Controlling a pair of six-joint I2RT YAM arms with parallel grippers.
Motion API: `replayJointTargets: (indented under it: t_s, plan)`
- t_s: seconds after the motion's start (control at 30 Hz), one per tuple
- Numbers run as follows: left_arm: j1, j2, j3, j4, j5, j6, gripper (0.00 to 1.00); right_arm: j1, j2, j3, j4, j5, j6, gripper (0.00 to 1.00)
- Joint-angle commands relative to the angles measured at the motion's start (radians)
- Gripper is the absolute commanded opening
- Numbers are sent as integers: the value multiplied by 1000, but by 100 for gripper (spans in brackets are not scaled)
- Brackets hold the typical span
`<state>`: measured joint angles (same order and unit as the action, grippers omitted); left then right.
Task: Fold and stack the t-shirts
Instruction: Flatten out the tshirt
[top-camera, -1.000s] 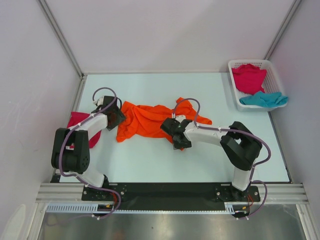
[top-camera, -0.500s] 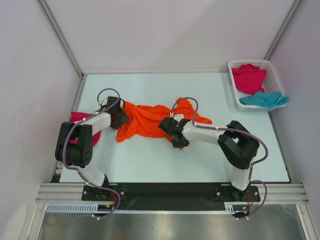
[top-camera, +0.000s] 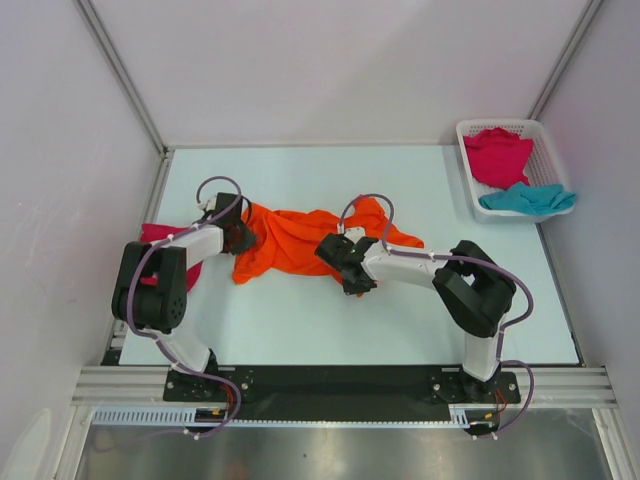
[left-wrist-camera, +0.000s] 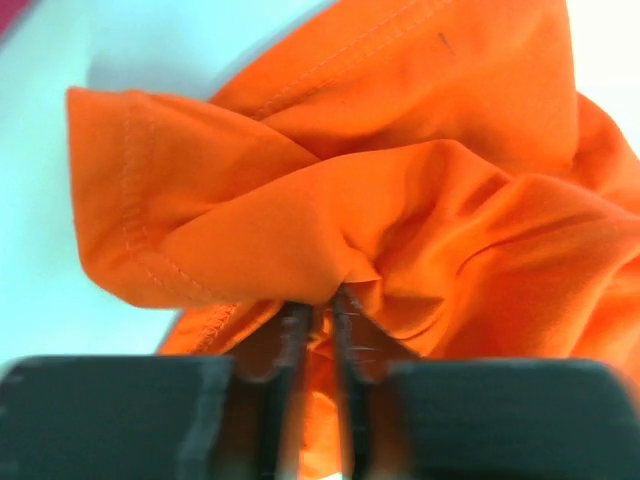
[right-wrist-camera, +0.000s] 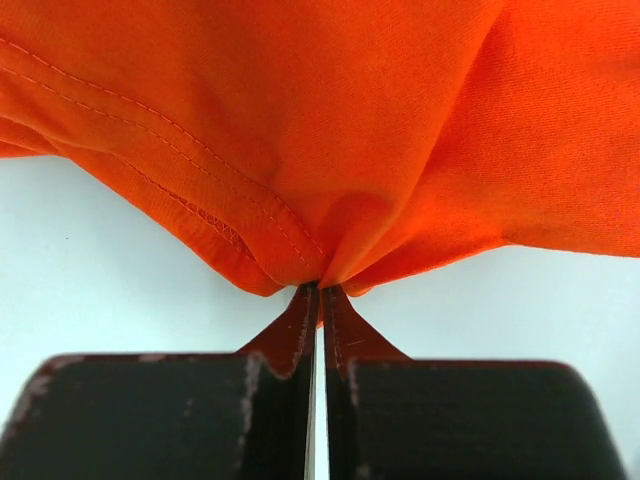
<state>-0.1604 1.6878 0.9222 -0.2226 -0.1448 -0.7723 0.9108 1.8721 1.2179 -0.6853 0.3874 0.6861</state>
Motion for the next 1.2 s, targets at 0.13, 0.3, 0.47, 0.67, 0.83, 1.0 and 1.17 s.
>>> replayJointTargets:
  t_s: [0.13,0.3,0.47,0.67,0.83,1.0,1.17]
  plan:
    - [-7,-60,7,36,42,24,3,-1,10,-26,-10,50,-6,0]
    - [-4,-172,82,-73,34,67,0,-6,-100,23,-89,178,-29,0]
    - [5,-324,197,-193,17,108,0,-79,-263,80,-207,268,-66,0]
    - [18,-497,342,-356,19,137,2,-116,-516,199,-348,401,-76,0]
    - [18,-622,460,-520,24,163,4,-113,-664,321,-534,508,-25,0]
    - [24,-749,624,-693,1,179,6,-99,-786,451,-701,596,61,0]
    - [24,-798,827,-788,-13,174,8,-108,-814,564,-760,648,41,0]
